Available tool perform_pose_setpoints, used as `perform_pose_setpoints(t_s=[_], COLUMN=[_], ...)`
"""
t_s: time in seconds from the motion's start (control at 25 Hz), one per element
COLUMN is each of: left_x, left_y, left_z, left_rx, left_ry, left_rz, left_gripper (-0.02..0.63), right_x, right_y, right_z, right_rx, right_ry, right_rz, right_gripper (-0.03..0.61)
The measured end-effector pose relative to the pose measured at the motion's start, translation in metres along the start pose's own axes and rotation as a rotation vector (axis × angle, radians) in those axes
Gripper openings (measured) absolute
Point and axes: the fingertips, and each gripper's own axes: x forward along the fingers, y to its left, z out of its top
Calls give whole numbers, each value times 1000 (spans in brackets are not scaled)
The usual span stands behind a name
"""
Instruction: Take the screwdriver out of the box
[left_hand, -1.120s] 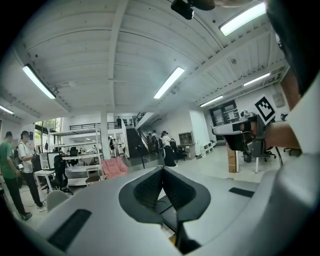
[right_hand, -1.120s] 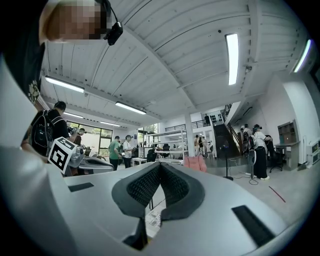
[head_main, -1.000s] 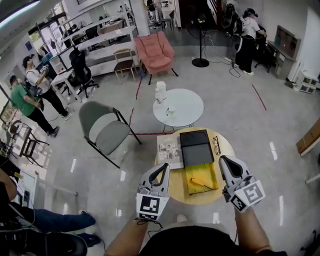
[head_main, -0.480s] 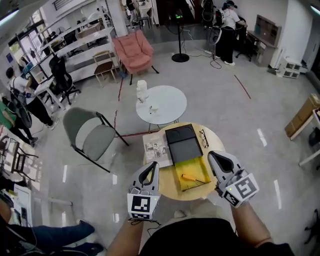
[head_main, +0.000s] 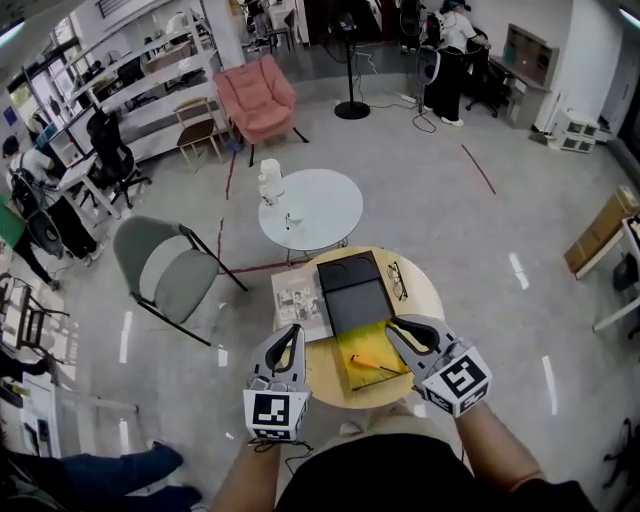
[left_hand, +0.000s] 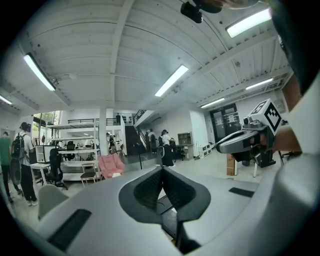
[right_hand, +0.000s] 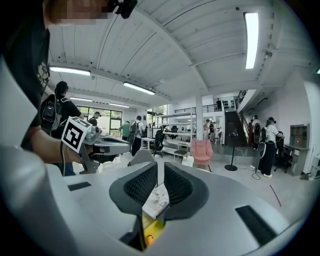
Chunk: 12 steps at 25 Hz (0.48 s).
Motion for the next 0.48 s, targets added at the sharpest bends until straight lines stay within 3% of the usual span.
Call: perform_pose_setpoints(t_s=[0.48], left_x=[38], left_y=[17], left_z=[0], left_rx=[2], left_ry=[21], left_rz=[57], left_gripper=[14], right_x=[28], right_y=[-17], right_z=[-38], right_rx=[-2], right_ry=[61], right_rz=[82], right_gripper=[86])
